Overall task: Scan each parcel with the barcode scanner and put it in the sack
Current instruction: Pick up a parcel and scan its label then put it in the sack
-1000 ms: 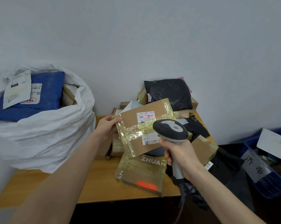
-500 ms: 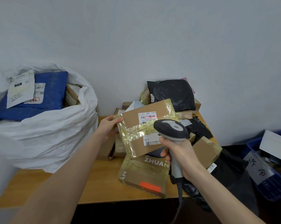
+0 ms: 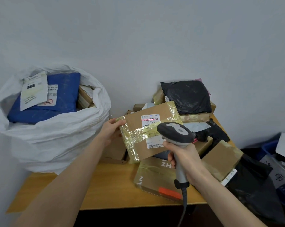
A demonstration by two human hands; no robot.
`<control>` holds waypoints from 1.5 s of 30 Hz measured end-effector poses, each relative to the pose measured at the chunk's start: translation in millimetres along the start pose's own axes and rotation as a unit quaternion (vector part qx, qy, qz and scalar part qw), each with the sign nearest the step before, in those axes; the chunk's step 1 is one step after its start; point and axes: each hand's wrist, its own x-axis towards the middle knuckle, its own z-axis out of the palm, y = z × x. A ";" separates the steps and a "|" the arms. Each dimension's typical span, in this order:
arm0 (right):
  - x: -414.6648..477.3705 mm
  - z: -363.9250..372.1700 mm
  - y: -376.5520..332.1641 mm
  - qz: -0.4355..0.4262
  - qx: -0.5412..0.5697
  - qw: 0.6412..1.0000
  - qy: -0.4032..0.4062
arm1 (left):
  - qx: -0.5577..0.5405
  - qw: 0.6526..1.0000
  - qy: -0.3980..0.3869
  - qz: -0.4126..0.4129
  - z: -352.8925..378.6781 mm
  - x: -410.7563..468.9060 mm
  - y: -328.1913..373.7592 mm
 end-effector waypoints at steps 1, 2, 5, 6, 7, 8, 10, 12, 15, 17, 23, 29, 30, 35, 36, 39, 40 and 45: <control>0.3 3.7 0.4 0.002 0.000 1.000 -0.001 | -0.002 1.000 0.001 -0.001 -4.1 0.2 0.2; 0.7 7.3 0.8 0.004 0.002 1.000 -0.002 | -0.004 1.000 0.001 -0.003 -7.5 0.7 0.4; 0.2 15.7 0.7 0.007 0.010 1.000 -0.009 | -0.003 1.000 0.002 -0.007 -16.4 0.4 -0.5; -0.3 17.8 0.2 0.008 0.011 1.000 -0.012 | -0.004 1.000 0.003 -0.007 -18.7 0.0 -0.9; -0.8 19.3 -0.5 0.008 0.011 1.000 -0.015 | -0.004 1.000 0.005 -0.007 -20.5 -0.8 -1.0; -0.9 20.1 -1.2 0.008 0.011 1.000 -0.016 | -0.002 1.000 0.006 -0.008 -21.8 -1.2 -0.9; -0.9 20.4 -1.6 0.010 0.011 1.000 -0.020 | 0.002 1.000 0.010 -0.008 -22.9 -2.3 -0.6; -0.5 19.7 -1.4 0.013 0.010 1.000 -0.026 | 0.002 1.000 0.013 -0.009 -22.7 -3.4 -0.7; 0.4 19.0 -2.7 0.012 0.005 0.999 -0.039 | 0.008 1.000 0.023 -0.007 -22.8 -7.5 1.1; 2.6 18.5 -4.0 0.003 0.011 0.999 -0.049 | 0.009 0.999 0.041 -0.009 -22.8 -11.1 3.1; 17.5 37.6 -23.0 -0.041 0.073 0.992 -0.098 | 0.001 0.996 0.088 0.016 -34.5 -30.9 29.7; 41.8 108.3 -60.7 -0.065 0.102 0.982 -0.148 | -0.002 0.981 0.178 0.080 -104.9 -52.1 104.4; 47.2 123.2 -67.3 -0.067 0.103 0.981 -0.153 | -0.003 0.976 0.198 0.092 -120.3 -54.2 118.3; 87.3 199.6 -93.3 -0.055 0.117 0.982 -0.137 | -0.004 0.940 0.295 0.169 -203.6 -46.2 180.1; 98.5 214.3 -96.2 -0.050 0.117 0.984 -0.127 | -0.004 0.934 0.307 0.184 -221.1 -40.3 190.5; 135.1 257.1 -98.0 -0.043 0.108 0.990 -0.079 | 0.018 0.922 0.321 0.216 -271.0 -13.3 212.6; 147.4 269.9 -96.7 -0.039 0.106 0.992 -0.055 | 0.035 0.923 0.318 0.215 -285.1 -2.2 215.8; 199.2 307.7 -71.0 -0.026 0.056 0.995 0.073 | 0.122 0.954 0.247 0.119 -328.4 63.5 203.2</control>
